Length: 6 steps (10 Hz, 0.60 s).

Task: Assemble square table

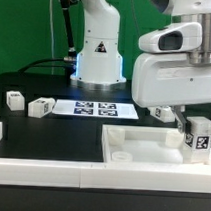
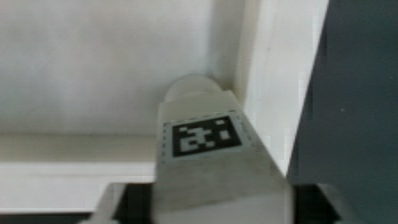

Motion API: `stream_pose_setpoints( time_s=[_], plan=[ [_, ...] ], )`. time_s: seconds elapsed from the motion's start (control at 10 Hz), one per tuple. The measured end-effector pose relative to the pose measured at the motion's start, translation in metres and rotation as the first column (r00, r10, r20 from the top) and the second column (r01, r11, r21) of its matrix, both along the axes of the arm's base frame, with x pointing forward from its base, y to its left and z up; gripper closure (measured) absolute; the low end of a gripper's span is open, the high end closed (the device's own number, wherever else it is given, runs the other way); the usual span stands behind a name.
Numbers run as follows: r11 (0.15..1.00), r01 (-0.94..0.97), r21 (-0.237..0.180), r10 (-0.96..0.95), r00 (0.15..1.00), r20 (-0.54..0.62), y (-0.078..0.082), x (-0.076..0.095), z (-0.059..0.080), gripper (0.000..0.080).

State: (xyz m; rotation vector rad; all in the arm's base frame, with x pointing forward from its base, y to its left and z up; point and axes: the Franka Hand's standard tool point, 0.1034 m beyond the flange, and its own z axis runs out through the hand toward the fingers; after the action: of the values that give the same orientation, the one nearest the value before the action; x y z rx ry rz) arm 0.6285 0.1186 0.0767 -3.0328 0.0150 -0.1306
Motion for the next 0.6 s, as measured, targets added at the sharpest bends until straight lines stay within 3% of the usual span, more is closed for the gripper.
stream_pose_setpoints(
  time_s=[0.4,0.6],
  plan=[
    [0.947,0.321,0.02,-0.32,0.947,-0.038,-0.0034,0.0002,-0.0012,0.0506],
    [0.809,0.587,0.03,-0.584,0.808,-0.076,-0.0011,-0.0027,-0.0021,0.0506]
  ],
)
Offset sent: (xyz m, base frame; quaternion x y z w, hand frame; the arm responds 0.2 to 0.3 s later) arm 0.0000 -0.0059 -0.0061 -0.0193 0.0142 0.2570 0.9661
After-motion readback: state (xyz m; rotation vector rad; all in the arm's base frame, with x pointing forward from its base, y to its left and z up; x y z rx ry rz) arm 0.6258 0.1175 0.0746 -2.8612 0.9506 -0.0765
